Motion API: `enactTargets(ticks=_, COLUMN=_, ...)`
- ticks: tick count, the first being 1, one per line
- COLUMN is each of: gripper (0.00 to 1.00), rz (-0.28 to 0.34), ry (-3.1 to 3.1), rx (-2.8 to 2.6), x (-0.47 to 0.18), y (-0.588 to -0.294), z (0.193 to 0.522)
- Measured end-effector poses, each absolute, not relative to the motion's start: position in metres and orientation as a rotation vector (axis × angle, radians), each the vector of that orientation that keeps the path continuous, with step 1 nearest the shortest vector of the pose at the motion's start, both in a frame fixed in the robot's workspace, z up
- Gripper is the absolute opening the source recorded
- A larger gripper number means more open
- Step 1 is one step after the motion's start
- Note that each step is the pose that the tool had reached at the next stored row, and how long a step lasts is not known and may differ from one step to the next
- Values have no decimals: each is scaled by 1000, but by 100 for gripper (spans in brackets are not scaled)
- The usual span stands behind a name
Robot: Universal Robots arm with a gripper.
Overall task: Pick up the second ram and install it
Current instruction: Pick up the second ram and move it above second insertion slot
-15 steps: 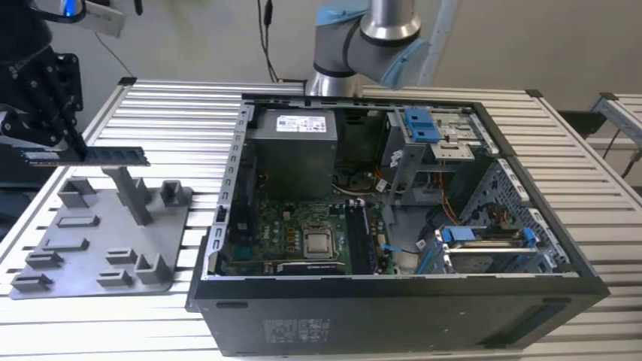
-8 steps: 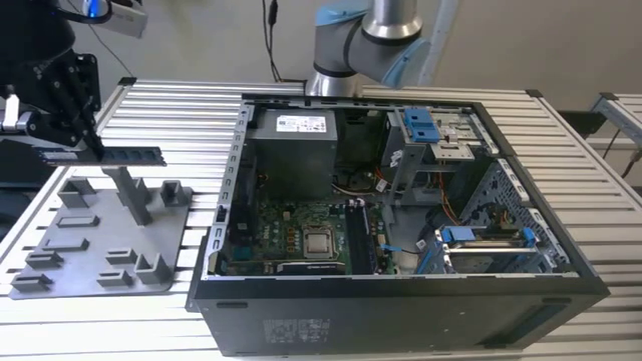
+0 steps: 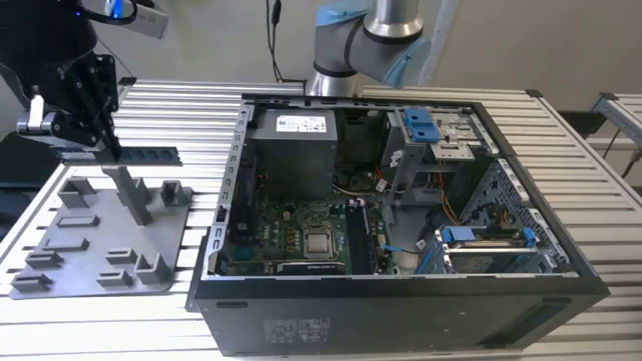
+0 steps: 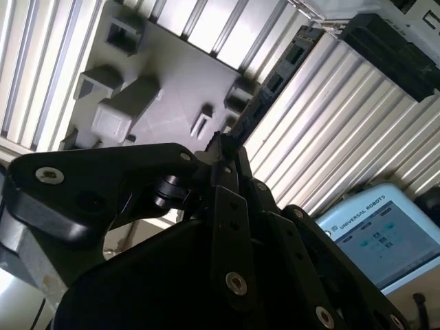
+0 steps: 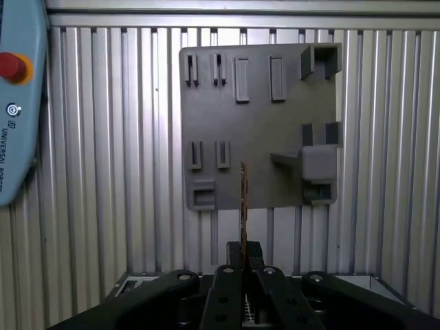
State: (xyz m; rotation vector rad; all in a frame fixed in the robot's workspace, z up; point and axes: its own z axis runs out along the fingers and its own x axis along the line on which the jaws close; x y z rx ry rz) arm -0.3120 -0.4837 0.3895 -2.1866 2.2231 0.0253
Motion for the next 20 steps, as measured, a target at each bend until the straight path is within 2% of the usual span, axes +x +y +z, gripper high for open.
enactTargets(ticks=20, gripper=14, rz=25, ry=2223, rx=-2186, x=-253, y=-484, z=389)
